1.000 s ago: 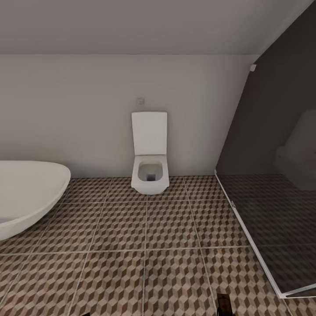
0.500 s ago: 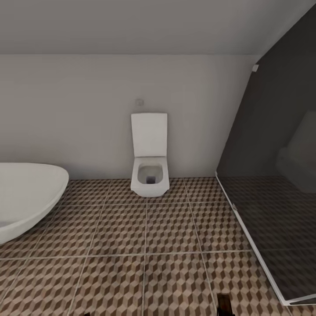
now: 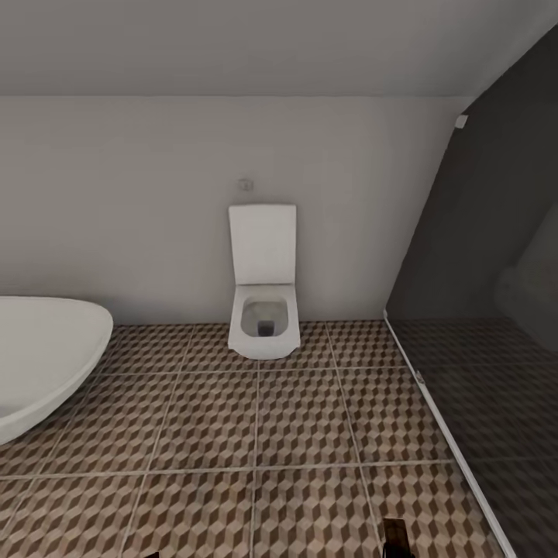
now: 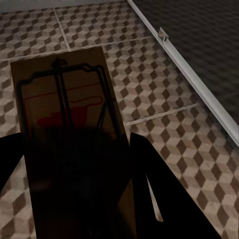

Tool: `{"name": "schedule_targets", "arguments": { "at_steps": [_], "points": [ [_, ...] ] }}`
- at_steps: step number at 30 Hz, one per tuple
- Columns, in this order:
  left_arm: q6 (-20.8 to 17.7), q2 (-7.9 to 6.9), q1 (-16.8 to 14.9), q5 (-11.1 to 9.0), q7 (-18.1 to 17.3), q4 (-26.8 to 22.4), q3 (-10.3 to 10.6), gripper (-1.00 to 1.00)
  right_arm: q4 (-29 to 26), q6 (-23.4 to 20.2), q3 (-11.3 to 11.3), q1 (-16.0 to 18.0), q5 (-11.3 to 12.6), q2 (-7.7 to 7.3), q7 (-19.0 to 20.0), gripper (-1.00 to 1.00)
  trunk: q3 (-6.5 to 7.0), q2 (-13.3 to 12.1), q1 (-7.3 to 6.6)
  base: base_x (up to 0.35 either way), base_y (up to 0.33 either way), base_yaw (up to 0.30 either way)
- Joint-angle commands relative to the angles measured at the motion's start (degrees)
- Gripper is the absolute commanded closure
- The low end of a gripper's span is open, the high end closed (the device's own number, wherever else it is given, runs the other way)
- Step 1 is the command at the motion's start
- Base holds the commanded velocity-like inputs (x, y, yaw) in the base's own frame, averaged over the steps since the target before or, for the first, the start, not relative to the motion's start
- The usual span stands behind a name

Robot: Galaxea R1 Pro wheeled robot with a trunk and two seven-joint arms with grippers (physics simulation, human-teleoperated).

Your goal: Take the four mousetraps from the cabinet in the bathroom and place them on the bathroom floor. Make sure all four end up on the same floor surface, and ensure that at least two of them are either under or directly next to the same bathroom sink.

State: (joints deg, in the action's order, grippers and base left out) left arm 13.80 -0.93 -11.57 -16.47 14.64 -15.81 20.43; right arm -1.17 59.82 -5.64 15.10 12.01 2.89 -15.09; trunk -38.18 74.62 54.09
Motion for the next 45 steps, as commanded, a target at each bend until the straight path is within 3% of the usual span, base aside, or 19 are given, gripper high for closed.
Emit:
{"name": "schedule_targets", "arguments": {
  "at_steps": [1, 8, 11, 15, 18, 21, 23, 26, 27, 29, 33, 35, 40, 42, 45],
  "points": [
    [0.2, -0.04, 0.0, -0.5, 0.2, 0.0, 0.5, 1.0, 0.0, 0.2, -0.5, 0.1, 0.6, 0.01, 0.0, 1.0, -0.04, 0.0, 0.02, 0.217, 0.0, 0.0],
    [0.2, 0.02, 0.0, -0.5, 0.2, 0.0, 0.5, 1.0, 0.1, 0.2, -0.6, 0.0, 0.5, -0.26, 0.1, 1.0, -0.04, 0.0, 0.02, 0.142, 0.0, 0.0],
    [-0.1, 0.76, 0.0, -0.5, 0.2, 0.0, 0.3, 1.0, 0.0, -0.1, -0.8, 0.1, 0.4, -0.44, 0.6, 1.0, -0.04, 0.0, 0.02, 0.021, 0.0, 0.0],
    [-1.9, 1.61, 0.0, -0.5, 0.4, -0.4, 0.0, 1.0, -0.5, -7.8, -1.3, 0.1, -0.7, -0.57, 1.0, 1.0, -0.04, 0.0, 0.02, 0.004, 0.0, 0.0],
    [-8.6, 1.87, 0.0, -0.5, 0.6, -5.2, 0.0, 1.0, -4.9, -18.5, -1.5, 0.1, -4.1, -0.68, 1.2, 1.0, -0.04, 0.0, 0.02, 0.001, 0.0, 0.0],
    [-21.6, 0.78, -0.3, -0.5, 0.7, -15.9, -0.2, 1.0, -13.4, -28.3, -1.5, 0.1, -7.6, -1.5, 1.2, 1.0, -0.04, 0.0, 0.02, 0.0, 0.0, 0.0],
    [-29.1, 0.4, -1.5, -0.5, 0.8, -22.1, -0.3, 1.0, -19.0, -33.8, -1.5, 0.1, -8.5, -2.09, 1.2, 1.0, -0.04, 0.0, 0.02, 0.0, 0.0, 0.0],
    [-34.1, 0.19, -6.4, -0.5, 0.9, -25.3, -0.5, 1.0, -27.5, -40.2, -1.5, 0.1, -8.9, -2.6, 1.2, 1.0, -0.04, 0.0, 0.02, 0.0, 0.0, 0.0],
    [-34.5, 0.17, -7.4, -0.5, 0.9, -25.2, -0.6, 1.0, -29.0, -41.2, -1.5, 0.1, -9.0, -2.68, 1.2, 1.0, -0.04, 0.0, 0.02, 0.0, 0.0, 0.0],
    [-35.8, 0.13, -12.9, -0.6, 1.0, -22.4, -1.9, 1.0, -35.0, -46.3, -1.4, 0.1, -9.0, -3.3, 1.2, 1.0, -0.04, 0.0, 0.02, 0.0, 0.0, 0.0],
    [-37.0, 0.18, -24.9, -0.7, 1.0, -11.1, -4.0, 1.0, -44.8, -56.2, -1.3, 0.3, -9.0, -4.48, 1.4, 1.0, -0.04, 0.0, 0.02, 0.0, 0.0, 0.0],
    [-37.1, 0.21, -28.4, -0.8, 1.0, -8.2, -4.3, 1.0, -48.9, -59.8, -1.3, 0.5, -9.0, -4.64, 1.8, 1.0, -0.04, 0.0, 0.02, 0.0, 0.0, 0.0],
    [-35.6, 2.01, -30.6, -0.9, 0.8, -5.7, -4.4, 1.0, -56.7, -67.2, -1.2, 0.7, -8.9, -4.66, 4.3, 1.0, -0.04, 0.0, 0.02, 0.0, 0.0, 0.0],
    [-27.9, 2.85, -30.8, -1.1, 0.3, -1.3, -4.3, 1.0, -58.1, -68.7, -1.2, 1.6, -8.6, -4.25, 5.3, 1.0, -0.04, 0.0, 0.02, 0.0, 0.0, 0.0],
    [-23.0, 3.82, -30.9, -1.1, -0.4, 0.6, -4.2, 1.0, -58.3, -70.3, -1.2, 3.1, -8.1, -4.05, 5.6, 1.0, -0.04, 0.0, 0.02, 0.0, 0.0, 0.0]
  ]
}}
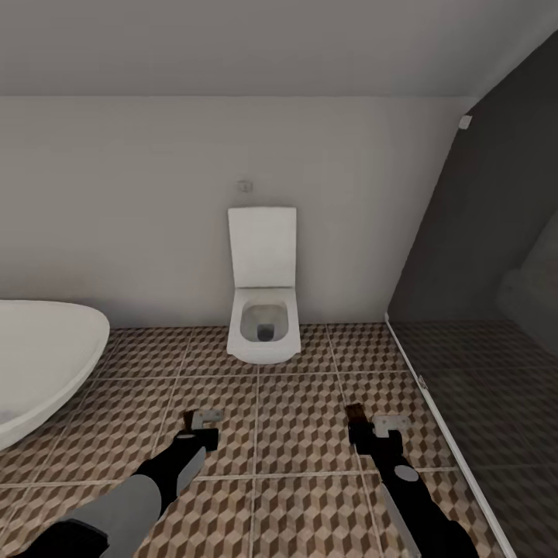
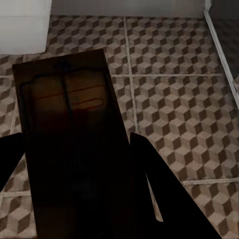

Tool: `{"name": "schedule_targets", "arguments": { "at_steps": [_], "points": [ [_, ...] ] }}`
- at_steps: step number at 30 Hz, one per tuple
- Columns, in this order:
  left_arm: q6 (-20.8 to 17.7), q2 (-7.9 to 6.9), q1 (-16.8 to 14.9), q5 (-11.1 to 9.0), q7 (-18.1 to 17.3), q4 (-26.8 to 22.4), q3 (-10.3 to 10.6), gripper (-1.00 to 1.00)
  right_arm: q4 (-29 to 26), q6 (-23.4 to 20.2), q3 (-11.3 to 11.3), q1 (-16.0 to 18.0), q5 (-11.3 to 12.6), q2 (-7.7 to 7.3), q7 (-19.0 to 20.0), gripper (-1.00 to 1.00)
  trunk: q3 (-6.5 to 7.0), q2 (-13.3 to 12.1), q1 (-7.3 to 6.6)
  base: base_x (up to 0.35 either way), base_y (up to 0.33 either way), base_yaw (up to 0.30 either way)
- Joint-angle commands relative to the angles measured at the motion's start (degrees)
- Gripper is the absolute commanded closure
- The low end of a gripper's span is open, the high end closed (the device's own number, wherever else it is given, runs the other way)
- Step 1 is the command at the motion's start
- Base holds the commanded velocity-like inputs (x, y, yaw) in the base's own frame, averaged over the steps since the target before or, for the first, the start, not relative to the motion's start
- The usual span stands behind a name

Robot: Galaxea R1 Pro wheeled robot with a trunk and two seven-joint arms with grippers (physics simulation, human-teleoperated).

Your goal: Take the four mousetraps from the cabinet in the bathroom and place them on the bathroom floor. Make sure all four end up on the same floor surface, and ensure that at least two of them are either under or directly next to the same bathroom sink.

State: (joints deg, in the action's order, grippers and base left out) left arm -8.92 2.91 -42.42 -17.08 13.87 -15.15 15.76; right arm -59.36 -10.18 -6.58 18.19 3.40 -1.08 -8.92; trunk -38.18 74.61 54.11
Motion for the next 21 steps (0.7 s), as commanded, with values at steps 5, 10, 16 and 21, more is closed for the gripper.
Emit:
{"name": "schedule_targets", "arguments": {
  "at_steps": [5, 10, 16, 21],
  "points": [
    [2.9, -0.47, 0.0, -0.4, -6.3, 0.4, 0.6, 1.0, 2.5, -2.8, -0.4, 0.5, 1.4, 0.31, 6.5, 1.0, -0.05, 0.0, 0.0, 0.0, 0.0, 0.0],
    [10.7, -0.84, 0.0, -0.3, -8.1, 3.9, 0.6, 1.0, 3.6, -2.8, -0.4, 0.5, 1.5, 0.37, 10.7, 1.0, -0.05, 0.0, 0.0, 0.0, 0.0, 0.0],
    [12.7, -0.65, 0.0, -0.3, -10.5, 7.4, 0.7, 1.0, 3.7, -2.7, -0.3, 0.5, 1.6, 0.38, 11.3, 1.0, -0.05, 0.0, 0.0, 0.0, 0.0, 0.0],
    [11.2, -0.39, 0.0, -0.3, -10.6, 7.7, 0.6, 1.0, 3.6, -2.1, -0.3, 0.5, 1.5, 0.38, 11.3, 1.0, -0.05, 0.0, 0.0, 0.0, 0.0, 0.0]
  ]
}}
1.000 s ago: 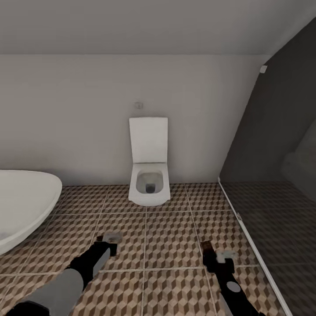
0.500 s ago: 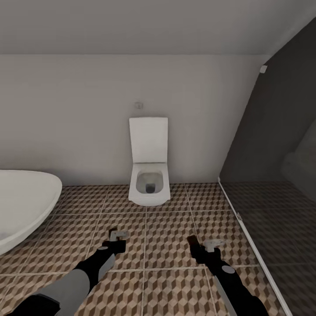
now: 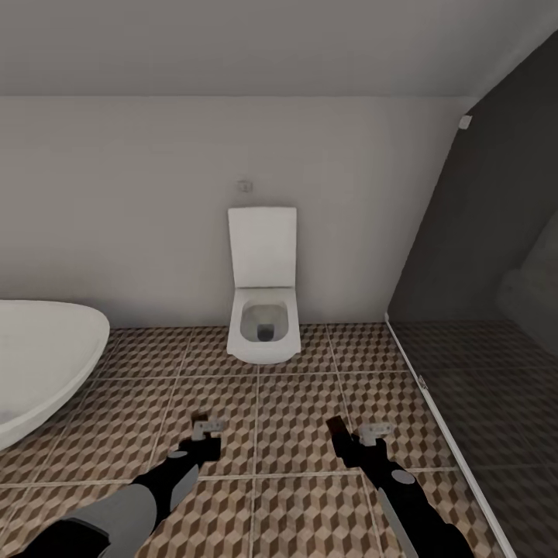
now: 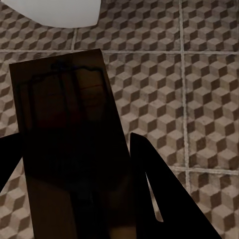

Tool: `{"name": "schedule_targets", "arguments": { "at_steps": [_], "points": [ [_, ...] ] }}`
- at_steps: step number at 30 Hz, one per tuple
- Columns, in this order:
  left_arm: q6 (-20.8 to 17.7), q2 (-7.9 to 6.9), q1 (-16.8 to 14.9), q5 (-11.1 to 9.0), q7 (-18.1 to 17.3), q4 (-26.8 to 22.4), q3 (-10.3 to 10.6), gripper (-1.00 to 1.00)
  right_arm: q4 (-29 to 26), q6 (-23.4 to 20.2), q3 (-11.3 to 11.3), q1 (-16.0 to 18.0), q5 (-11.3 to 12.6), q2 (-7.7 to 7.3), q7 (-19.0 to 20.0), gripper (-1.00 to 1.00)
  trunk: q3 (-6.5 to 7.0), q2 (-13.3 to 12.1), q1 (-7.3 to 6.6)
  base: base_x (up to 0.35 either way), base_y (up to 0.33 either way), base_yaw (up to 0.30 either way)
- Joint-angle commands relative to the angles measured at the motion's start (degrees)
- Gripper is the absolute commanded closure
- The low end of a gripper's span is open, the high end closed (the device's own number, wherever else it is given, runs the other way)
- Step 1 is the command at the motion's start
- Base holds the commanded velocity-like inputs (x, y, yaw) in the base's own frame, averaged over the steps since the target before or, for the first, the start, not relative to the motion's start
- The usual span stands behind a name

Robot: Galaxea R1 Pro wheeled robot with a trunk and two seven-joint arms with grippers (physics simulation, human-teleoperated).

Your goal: Take the four mousetraps from the cabinet in the bathroom and place them on the bathroom floor. Make sure all four end up on the same floor surface, and ensure that at least two of them are either under or directly next to the same bathroom sink.

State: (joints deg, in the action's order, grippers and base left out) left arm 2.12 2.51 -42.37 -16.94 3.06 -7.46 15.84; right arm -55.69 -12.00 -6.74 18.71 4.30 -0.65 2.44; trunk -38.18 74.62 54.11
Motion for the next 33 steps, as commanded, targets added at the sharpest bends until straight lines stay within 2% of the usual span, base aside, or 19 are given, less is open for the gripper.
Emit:
{"name": "schedule_targets", "arguments": {
  "at_steps": [1, 5, 7, 14, 33],
  "points": [
    [-0.5, 0.05, 0.0, -0.5, 0.2, 0.1, 0.5, 1.0, -0.1, -0.1, -0.1, 0.0, 0.6, -0.06, -0.1, 1.0, -0.05, 0.0, 0.0, 0.0, 0.0, 0.0],
    [-9.1, 0.4, 0.0, -0.3, 0.2, -0.1, 0.4, 1.0, -1.0, 0.7, -0.1, 0.1, 0.6, -0.06, -0.2, 1.0, -0.05, 0.0, 0.0, 0.0, 0.0, 0.0],
    [-11.7, 0.45, 0.0, -0.3, 0.2, -0.2, 0.3, 1.0, -1.2, 0.8, -0.1, 0.0, 0.6, -0.06, -0.2, 1.0, -0.05, 0.0, 0.0, 0.0, 0.0, 0.0],
    [-13.2, 0.44, 0.0, -0.3, 0.2, -0.2, 0.3, 1.0, -1.4, 0.8, -0.1, 0.0, 0.6, -0.06, -0.4, 1.0, -0.05, 0.0, 0.0, 0.0, 0.0, 0.0],
    [-12.8, 0.43, 0.0, -0.4, -0.4, -0.3, 0.3, 1.0, -1.6, 1.9, -0.1, 0.0, 0.5, -0.14, -0.3, 1.0, -0.05, 0.0, 0.0, 0.0, 0.001, 0.0]
  ]
}}
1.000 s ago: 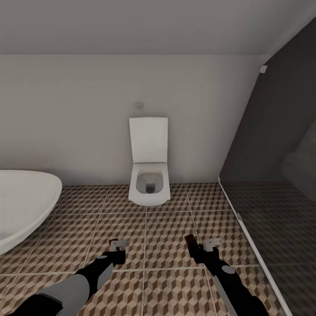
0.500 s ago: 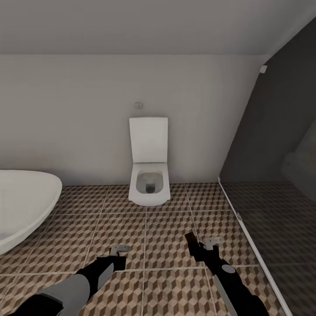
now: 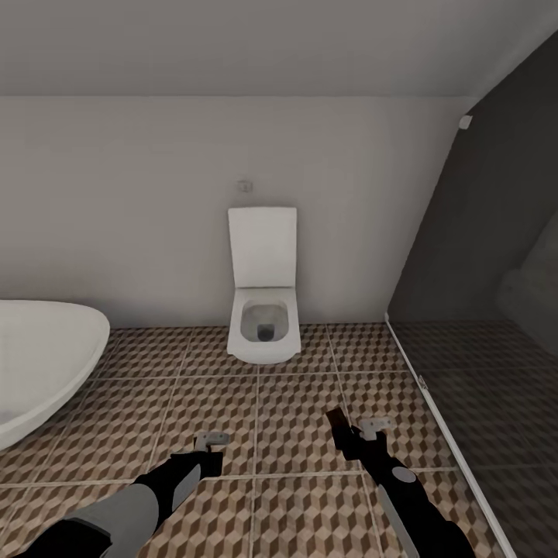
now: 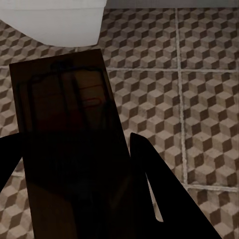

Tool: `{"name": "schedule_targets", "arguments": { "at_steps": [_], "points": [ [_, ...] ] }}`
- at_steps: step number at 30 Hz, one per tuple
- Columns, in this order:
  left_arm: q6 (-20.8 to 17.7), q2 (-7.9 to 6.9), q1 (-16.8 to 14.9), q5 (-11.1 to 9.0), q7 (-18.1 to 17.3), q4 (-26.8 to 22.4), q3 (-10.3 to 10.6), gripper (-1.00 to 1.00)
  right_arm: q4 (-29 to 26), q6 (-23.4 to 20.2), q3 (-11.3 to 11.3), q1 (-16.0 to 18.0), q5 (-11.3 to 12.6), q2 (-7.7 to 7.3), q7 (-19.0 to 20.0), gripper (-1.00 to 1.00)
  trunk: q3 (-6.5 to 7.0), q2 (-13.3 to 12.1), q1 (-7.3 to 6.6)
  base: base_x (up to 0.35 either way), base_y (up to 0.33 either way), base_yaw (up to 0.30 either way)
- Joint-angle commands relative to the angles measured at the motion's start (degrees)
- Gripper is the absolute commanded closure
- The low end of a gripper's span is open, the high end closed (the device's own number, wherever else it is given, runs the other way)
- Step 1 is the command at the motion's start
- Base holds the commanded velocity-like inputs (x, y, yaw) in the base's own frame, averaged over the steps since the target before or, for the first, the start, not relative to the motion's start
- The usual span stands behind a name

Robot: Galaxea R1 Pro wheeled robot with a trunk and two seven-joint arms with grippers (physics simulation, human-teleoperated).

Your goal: Take the four mousetraps from the cabinet in the bathroom and place them on the bathroom floor. Make sure all four end up on the same floor surface, and ensure that at least two of them are either under or directly next to the same bathroom sink.

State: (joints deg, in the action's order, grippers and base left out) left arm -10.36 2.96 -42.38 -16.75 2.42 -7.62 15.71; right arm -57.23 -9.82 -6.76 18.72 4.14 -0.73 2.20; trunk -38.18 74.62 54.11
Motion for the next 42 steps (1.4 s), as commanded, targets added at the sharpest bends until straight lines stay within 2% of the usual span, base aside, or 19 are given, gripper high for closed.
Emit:
{"name": "schedule_targets", "arguments": {
  "at_steps": [1, 17, 23, 25, 29, 33, 39, 42],
  "points": [
    [-0.3, 0.0, 0.0, -0.6, 0.2, -0.1, 0.5, 1.0, -0.1, -0.3, -0.1, 0.0, 0.6, -0.05, -0.1, 1.0, -0.05, 0.0, 0.0, 0.021, 0.073, 0.0],
    [-0.4, 0.03, 0.0, -0.6, 0.2, -0.1, 0.5, 1.0, 0.1, -0.5, -0.1, 0.0, 0.5, -0.03, -0.4, 1.0, -0.05, 0.0, 0.0, 0.253, 0.094, 0.0],
    [-0.4, 0.17, 0.0, -0.6, 0.2, -0.1, 0.5, 1.0, 2.4, -0.9, -0.2, 0.0, 0.5, 0.26, -3.4, 1.0, -0.05, 0.0, 0.0, 0.33, 0.002, 0.0],
    [-0.4, 0.3, 0.0, -0.6, 0.2, -0.1, 0.5, 1.0, 4.1, -0.9, -0.2, 0.0, 0.5, 1.25, -5.1, 1.0, -0.05, 0.0, 0.0, 0.331, 0.0, 0.0],
    [-0.4, 0.36, 0.0, -0.6, 0.2, -0.1, 0.6, 1.0, 5.3, -0.8, -0.3, 0.0, 0.5, 2.49, -6.1, 1.0, -0.05, 0.0, 0.0, 0.331, 0.0, 0.0],
    [-0.3, 0.42, 0.0, -0.6, 0.1, -0.1, 0.6, 1.0, 7.3, -0.9, -0.3, 0.0, 0.6, 3.24, -6.4, 1.0, -0.05, 0.0, 0.0, 0.331, 0.0, 0.0],
    [-0.3, 0.57, 0.0, -0.6, 0.1, -0.1, 0.6, 1.0, 10.3, -0.8, -0.4, 0.0, 0.5, 6.21, -6.4, 1.0, -0.05, 0.0, 0.0, 0.211, 0.0, 0.0],
    [-0.3, 0.62, 0.0, -0.6, 0.1, -0.1, 0.6, 1.0, 11.3, -0.8, -0.4, 0.0, 0.5, 7.17, -6.4, 1.0, -0.05, 0.0, 0.0, 0.043, 0.0, 0.0]
  ]
}}
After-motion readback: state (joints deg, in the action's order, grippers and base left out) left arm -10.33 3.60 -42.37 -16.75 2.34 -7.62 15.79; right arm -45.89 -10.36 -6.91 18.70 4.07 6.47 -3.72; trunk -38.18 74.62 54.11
